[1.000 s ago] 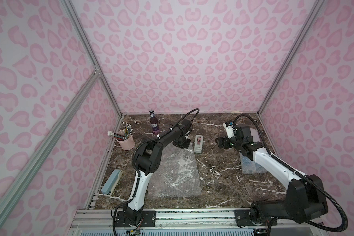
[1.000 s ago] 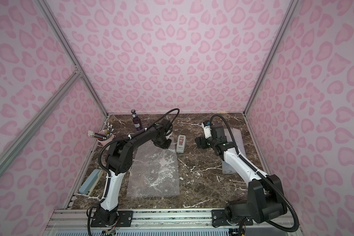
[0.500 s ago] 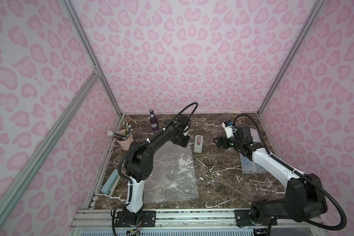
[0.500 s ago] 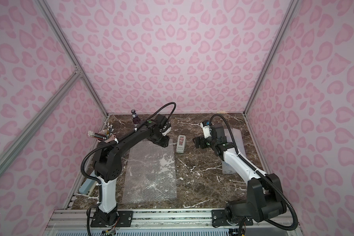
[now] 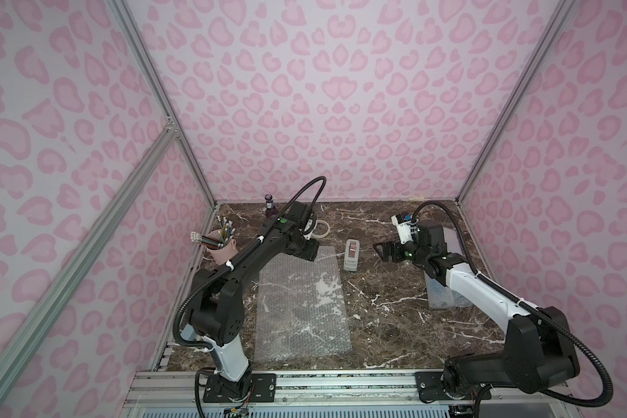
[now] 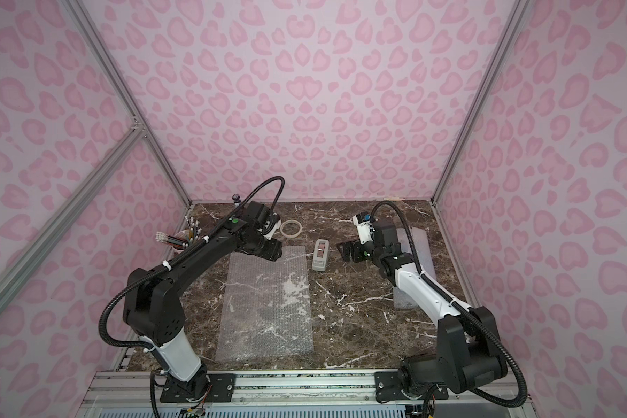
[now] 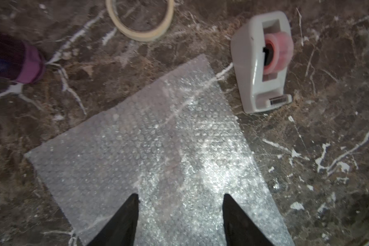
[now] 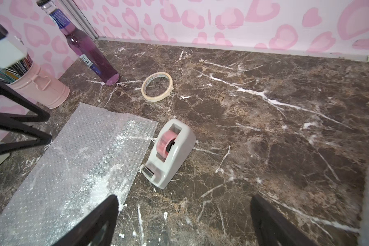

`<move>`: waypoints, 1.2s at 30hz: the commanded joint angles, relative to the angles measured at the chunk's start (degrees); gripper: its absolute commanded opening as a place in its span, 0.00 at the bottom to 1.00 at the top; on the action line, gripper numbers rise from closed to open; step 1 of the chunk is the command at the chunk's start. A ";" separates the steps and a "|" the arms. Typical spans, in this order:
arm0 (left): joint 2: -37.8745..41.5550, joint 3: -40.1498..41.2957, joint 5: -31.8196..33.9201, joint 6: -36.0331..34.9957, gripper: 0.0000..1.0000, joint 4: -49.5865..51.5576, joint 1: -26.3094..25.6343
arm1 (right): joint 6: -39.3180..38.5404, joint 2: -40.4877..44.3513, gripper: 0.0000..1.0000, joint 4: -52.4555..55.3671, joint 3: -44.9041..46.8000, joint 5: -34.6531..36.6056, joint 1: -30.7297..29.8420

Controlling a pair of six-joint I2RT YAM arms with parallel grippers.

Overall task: Wrap wine bottles in bubble wrap
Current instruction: Move the bubble wrap to the center of the board, then pick up the wine bottle from the center of the board.

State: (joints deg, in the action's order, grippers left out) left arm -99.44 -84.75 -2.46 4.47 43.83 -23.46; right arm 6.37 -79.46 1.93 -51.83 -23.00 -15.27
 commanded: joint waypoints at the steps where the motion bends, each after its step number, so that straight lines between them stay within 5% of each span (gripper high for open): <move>1: 1.92 0.99 1.54 0.00 0.65 -12.13 4.69 | 0.06 0.72 0.98 -3.02 0.78 -0.30 -0.10; 5: 1.29 3.65 2.79 -1.45 0.72 -22.47 8.38 | 0.39 1.80 0.99 -4.32 1.80 -0.20 -0.06; 18: -10.25 -3.17 6.66 -3.34 0.72 -36.17 12.95 | -1.36 2.30 0.98 -3.65 1.87 1.42 0.38; 36: -12.10 -5.75 10.37 -4.36 0.70 -38.21 14.96 | -1.73 -1.64 0.98 -3.34 -0.87 -0.43 0.67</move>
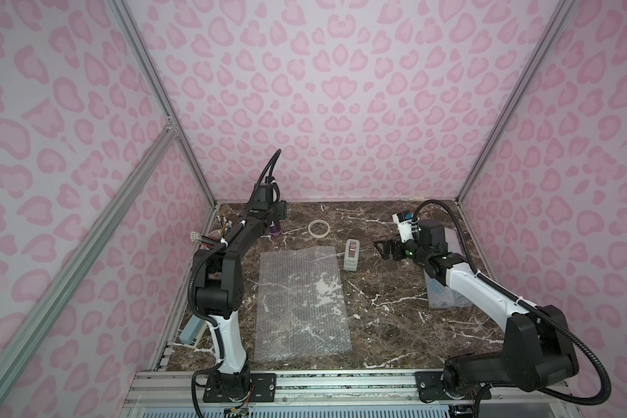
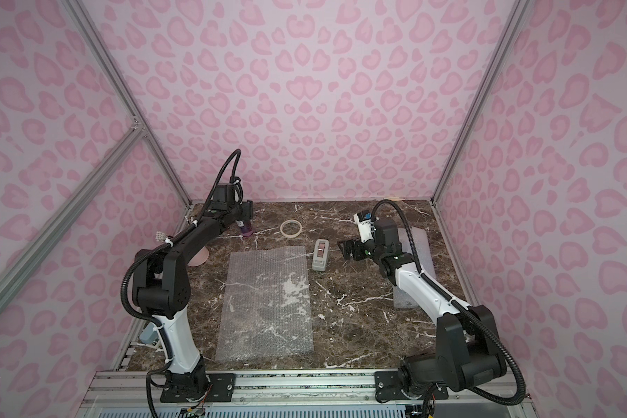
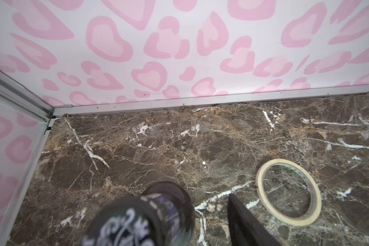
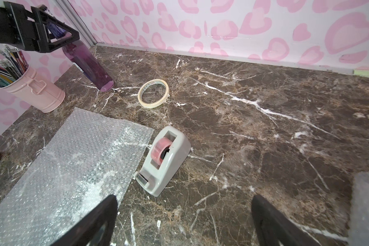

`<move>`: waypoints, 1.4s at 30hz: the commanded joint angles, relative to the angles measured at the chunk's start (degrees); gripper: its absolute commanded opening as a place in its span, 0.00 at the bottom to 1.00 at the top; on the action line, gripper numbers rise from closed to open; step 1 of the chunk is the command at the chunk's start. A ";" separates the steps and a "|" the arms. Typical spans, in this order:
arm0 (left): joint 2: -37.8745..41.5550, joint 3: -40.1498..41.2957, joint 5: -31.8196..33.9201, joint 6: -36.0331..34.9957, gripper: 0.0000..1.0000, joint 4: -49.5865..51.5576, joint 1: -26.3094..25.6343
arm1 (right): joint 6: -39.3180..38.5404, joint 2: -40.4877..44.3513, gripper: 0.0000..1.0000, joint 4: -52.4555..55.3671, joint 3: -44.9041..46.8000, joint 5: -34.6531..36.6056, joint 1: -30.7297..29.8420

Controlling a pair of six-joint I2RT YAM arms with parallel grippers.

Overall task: Wrap wine bottles in bubble wrap
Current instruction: Pick up the wine bottle from the center of the board.

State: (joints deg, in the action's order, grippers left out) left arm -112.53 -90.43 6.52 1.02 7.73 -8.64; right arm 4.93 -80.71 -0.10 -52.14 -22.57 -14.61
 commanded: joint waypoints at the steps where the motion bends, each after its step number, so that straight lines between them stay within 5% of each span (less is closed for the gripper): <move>1: 0.72 -0.34 1.94 -1.35 0.70 -2.06 0.22 | -0.19 -0.39 0.99 -1.31 -0.61 -0.97 0.00; 15: -4.24 -4.39 0.70 -3.35 0.54 -1.00 0.97 | -0.89 0.20 0.98 0.05 -0.88 -0.59 -0.07; 26: -0.61 -4.09 -0.80 -5.65 0.03 0.98 1.03 | -0.35 0.03 0.99 -0.20 -0.95 -0.90 0.02; 36: 15.29 1.33 -10.47 -9.81 0.03 8.95 0.43 | 0.00 0.90 0.99 -1.86 -0.33 -3.18 -0.55; 42: 30.24 12.27 -15.80 -17.34 0.03 21.54 -2.38 | -1.80 1.25 0.98 -2.46 0.21 -6.30 -3.53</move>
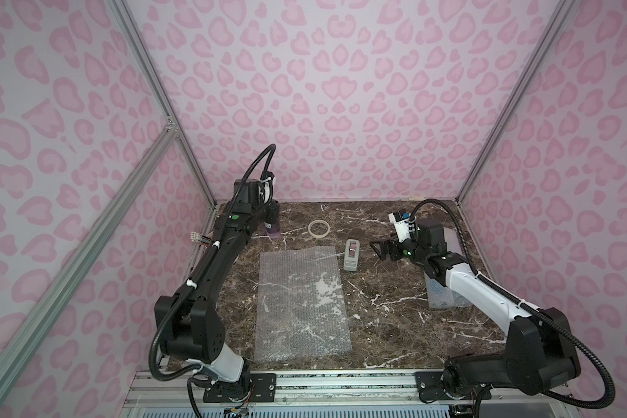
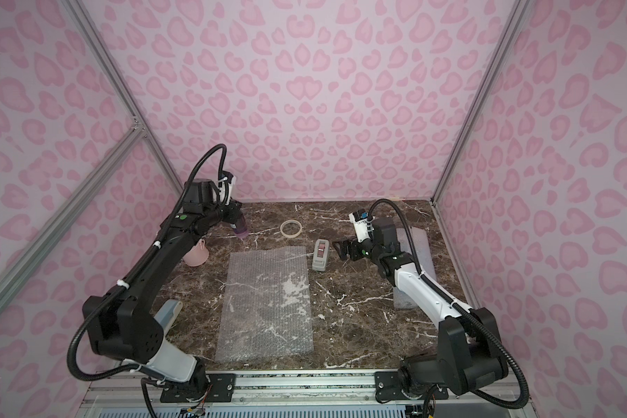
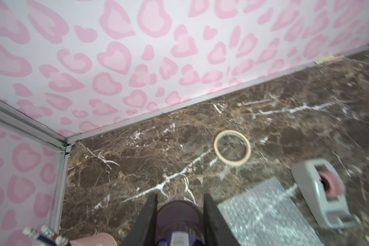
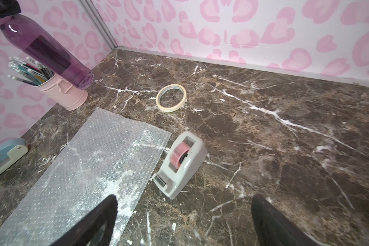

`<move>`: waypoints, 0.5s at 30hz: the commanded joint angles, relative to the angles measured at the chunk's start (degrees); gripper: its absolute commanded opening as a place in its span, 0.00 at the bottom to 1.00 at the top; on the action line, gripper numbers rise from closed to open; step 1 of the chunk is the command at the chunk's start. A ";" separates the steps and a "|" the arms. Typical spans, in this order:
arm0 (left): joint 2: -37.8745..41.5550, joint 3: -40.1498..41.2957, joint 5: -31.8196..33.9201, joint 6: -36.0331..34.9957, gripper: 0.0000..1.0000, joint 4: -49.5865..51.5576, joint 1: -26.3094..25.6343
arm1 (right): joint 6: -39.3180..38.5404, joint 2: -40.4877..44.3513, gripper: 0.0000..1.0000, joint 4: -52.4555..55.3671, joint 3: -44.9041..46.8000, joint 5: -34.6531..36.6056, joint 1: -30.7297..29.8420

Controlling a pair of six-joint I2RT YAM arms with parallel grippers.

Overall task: Wrap wine bottles in bubble wrap
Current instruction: Pick up the wine bottle from the center of the board, then place the wine bottle on the bubble wrap.

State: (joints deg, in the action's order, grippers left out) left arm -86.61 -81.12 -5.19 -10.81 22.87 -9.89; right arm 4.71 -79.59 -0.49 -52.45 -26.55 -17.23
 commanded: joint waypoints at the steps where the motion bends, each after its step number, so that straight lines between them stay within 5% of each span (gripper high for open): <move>1: 7.15 4.70 -4.30 -7.15 0.03 9.44 -1.81 | -1.87 0.14 0.99 -1.93 0.62 -2.54 -1.52; 6: 20.17 13.04 -6.60 -13.54 0.03 22.85 -4.38 | -2.84 0.12 0.99 -1.01 1.12 -3.25 -2.63; 15: 34.61 21.62 2.16 -19.49 0.03 34.21 -9.74 | -4.08 1.04 0.99 -0.04 1.45 -3.60 -3.86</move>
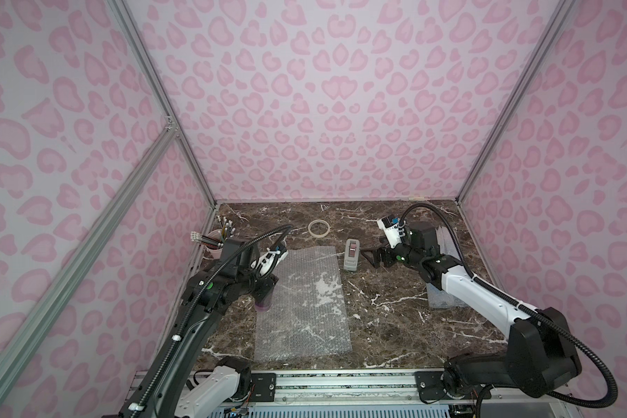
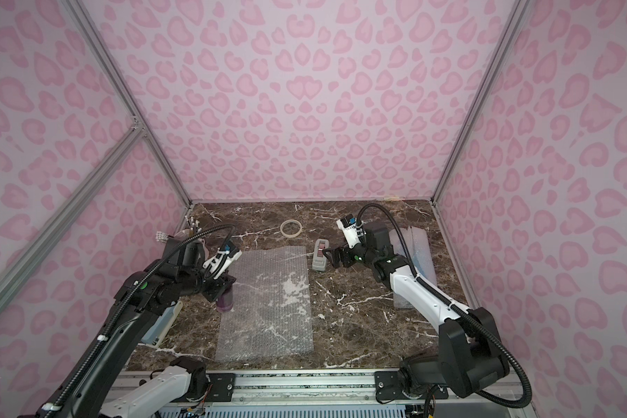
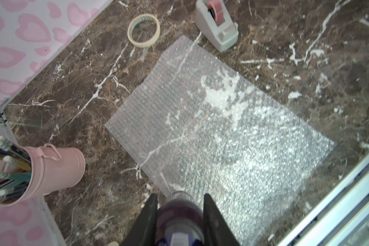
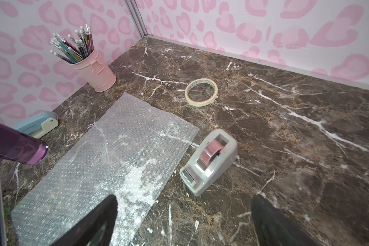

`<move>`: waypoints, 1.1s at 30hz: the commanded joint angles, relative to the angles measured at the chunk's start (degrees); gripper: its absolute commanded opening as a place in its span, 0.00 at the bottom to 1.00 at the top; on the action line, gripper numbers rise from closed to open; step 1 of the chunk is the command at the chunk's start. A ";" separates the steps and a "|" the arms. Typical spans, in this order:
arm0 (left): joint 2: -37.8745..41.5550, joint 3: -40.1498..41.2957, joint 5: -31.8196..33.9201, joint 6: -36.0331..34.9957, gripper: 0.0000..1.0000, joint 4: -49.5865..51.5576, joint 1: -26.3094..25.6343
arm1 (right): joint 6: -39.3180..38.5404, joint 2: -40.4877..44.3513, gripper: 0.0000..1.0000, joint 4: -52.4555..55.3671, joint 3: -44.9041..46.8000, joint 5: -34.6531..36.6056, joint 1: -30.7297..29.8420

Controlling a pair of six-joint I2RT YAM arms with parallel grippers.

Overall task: Wrap wine bottles in bubble wrap
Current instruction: Place the wine bottle on the bubble wrap.

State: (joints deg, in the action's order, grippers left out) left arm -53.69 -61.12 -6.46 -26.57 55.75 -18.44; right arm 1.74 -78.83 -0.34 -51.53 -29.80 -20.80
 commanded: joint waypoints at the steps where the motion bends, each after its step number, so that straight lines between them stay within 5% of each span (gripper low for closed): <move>1: 2.08 2.52 3.60 -4.20 0.03 1.30 -1.81 | -1.05 0.34 0.98 -0.34 0.50 -0.35 -0.45; 13: -7.54 1.89 13.39 -8.83 0.03 -1.59 -11.01 | -0.66 2.61 0.99 -1.02 3.38 1.19 -1.79; 25: -13.04 0.56 15.58 -8.36 0.03 2.78 -15.21 | -1.31 3.46 0.99 -0.36 4.12 2.21 -1.44; 33: -20.21 -2.69 11.30 -5.49 0.03 2.41 -17.54 | -0.68 3.28 0.99 -1.00 4.23 2.82 -0.97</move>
State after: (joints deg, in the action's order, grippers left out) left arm -71.50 -62.59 6.24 -33.39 59.00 -35.00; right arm 0.89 -75.59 -0.30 -47.66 -27.88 -22.00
